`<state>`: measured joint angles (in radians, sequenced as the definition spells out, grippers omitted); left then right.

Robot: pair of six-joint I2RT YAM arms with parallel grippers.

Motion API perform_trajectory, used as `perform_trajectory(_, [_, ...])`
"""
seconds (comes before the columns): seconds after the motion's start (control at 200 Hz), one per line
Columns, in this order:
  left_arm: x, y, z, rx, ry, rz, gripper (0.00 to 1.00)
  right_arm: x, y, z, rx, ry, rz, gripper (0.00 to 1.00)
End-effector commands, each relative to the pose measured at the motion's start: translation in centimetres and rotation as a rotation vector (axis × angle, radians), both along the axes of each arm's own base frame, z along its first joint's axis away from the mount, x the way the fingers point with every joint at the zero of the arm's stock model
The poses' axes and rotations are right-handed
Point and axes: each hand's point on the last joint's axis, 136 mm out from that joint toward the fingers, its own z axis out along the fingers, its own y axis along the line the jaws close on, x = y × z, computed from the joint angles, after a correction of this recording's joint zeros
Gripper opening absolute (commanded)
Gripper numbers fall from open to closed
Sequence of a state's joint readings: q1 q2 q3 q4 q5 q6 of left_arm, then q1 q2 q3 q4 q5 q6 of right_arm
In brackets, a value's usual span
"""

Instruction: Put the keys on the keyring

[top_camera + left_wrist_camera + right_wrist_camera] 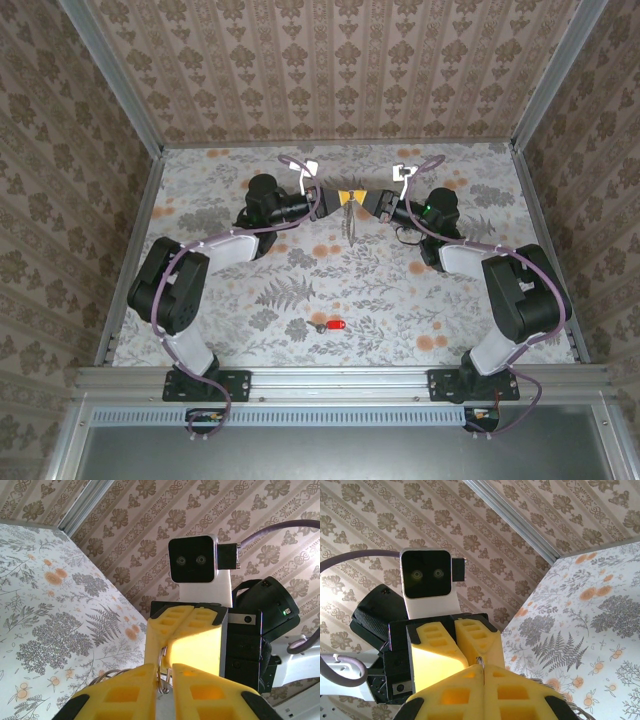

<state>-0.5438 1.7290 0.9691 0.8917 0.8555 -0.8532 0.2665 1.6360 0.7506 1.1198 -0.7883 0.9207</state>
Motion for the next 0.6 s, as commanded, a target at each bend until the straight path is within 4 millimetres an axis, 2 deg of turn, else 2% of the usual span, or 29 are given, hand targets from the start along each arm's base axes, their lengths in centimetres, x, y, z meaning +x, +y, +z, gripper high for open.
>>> perform_trajectory(0.0, [-0.44,-0.72,1.91,-0.048,-0.065,-0.035,0.18,0.26,0.06,1.33,0.019,-0.046,-0.014,0.0])
perform_trajectory(0.335, [-0.61,-1.01,1.6,-0.067,-0.056,-0.043,0.18,0.46,0.03,1.25,0.018,-0.04,-0.022,0.0])
perform_trajectory(0.455, [-0.6,-1.07,1.5,-0.079,-0.052,-0.043,0.13,0.56,-0.05,1.07,0.014,-0.035,-0.028,0.0])
perform_trajectory(0.515, [-0.62,-1.04,1.47,-0.08,-0.052,-0.042,0.08,0.63,-0.15,1.02,0.013,-0.032,-0.034,0.0])
perform_trajectory(0.56, [-0.56,-1.01,1.48,-0.08,-0.055,-0.039,0.0,0.68,-0.19,0.97,0.012,-0.03,-0.035,0.0])
perform_trajectory(0.595, [-0.54,-0.97,1.49,-0.08,-0.056,-0.038,0.0,0.64,-0.17,0.96,0.011,-0.029,-0.032,0.0])
